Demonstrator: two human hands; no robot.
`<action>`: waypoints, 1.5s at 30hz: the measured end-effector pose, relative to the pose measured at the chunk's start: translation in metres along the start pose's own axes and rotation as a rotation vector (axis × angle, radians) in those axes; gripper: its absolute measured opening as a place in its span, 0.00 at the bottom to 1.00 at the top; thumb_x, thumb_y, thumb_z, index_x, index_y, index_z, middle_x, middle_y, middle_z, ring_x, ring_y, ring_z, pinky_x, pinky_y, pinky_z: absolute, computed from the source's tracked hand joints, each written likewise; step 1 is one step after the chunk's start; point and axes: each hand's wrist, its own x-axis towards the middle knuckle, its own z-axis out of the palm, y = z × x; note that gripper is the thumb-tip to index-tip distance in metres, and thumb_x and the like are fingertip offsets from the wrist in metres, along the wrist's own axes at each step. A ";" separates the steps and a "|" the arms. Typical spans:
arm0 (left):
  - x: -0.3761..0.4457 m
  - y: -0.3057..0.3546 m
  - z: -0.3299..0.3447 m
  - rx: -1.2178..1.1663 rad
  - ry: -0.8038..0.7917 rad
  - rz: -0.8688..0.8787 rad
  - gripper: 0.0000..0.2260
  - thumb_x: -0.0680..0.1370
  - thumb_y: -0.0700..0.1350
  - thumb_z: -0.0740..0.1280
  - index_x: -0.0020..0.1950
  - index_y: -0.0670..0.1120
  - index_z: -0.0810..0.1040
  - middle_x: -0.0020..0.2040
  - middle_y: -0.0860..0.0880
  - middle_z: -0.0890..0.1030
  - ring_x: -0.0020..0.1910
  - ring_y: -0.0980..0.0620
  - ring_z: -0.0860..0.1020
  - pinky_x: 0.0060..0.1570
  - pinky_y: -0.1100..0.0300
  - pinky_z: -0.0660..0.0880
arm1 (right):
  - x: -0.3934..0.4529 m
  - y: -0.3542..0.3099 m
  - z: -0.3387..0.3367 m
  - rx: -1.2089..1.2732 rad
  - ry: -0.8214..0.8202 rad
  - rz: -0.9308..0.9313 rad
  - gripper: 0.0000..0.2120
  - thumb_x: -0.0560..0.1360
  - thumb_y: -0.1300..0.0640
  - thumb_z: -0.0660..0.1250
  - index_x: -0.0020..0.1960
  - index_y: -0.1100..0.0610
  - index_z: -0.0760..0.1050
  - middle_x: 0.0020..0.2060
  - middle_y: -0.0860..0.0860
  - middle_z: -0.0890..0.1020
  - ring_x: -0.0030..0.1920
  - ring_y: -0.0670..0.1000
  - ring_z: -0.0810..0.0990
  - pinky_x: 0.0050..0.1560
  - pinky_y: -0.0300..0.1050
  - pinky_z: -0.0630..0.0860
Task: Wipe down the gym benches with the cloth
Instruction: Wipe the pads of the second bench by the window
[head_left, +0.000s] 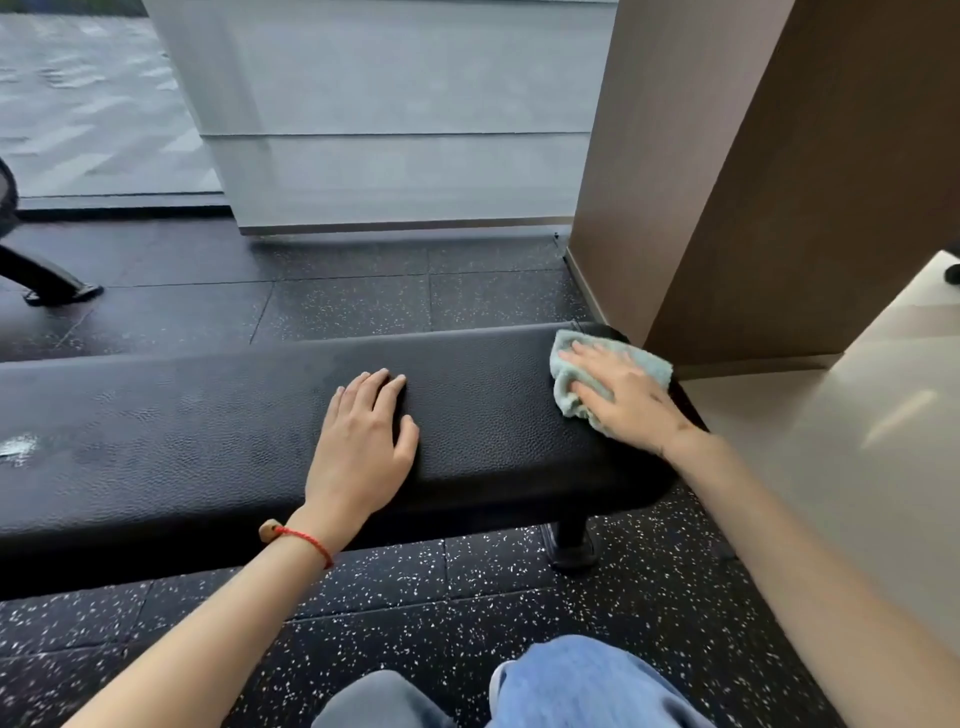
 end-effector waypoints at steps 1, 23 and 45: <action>0.000 0.000 0.000 0.003 0.005 0.002 0.29 0.77 0.55 0.49 0.73 0.43 0.69 0.73 0.43 0.69 0.74 0.44 0.64 0.76 0.47 0.56 | -0.029 -0.005 0.000 0.022 -0.004 -0.061 0.23 0.79 0.48 0.58 0.74 0.45 0.63 0.75 0.45 0.61 0.76 0.44 0.53 0.77 0.48 0.44; -0.041 -0.105 -0.058 0.059 0.088 -0.187 0.26 0.76 0.53 0.57 0.70 0.41 0.73 0.69 0.40 0.74 0.71 0.41 0.69 0.72 0.44 0.62 | -0.030 -0.175 0.119 -0.389 -0.046 -0.721 0.33 0.75 0.42 0.63 0.76 0.53 0.60 0.73 0.52 0.66 0.74 0.56 0.63 0.72 0.59 0.60; -0.046 -0.107 -0.047 0.079 0.122 -0.200 0.26 0.78 0.54 0.55 0.72 0.44 0.71 0.72 0.42 0.71 0.73 0.43 0.66 0.75 0.46 0.58 | -0.100 -0.050 0.050 -0.454 0.292 -0.507 0.31 0.75 0.44 0.68 0.73 0.56 0.65 0.72 0.52 0.68 0.73 0.54 0.66 0.69 0.59 0.66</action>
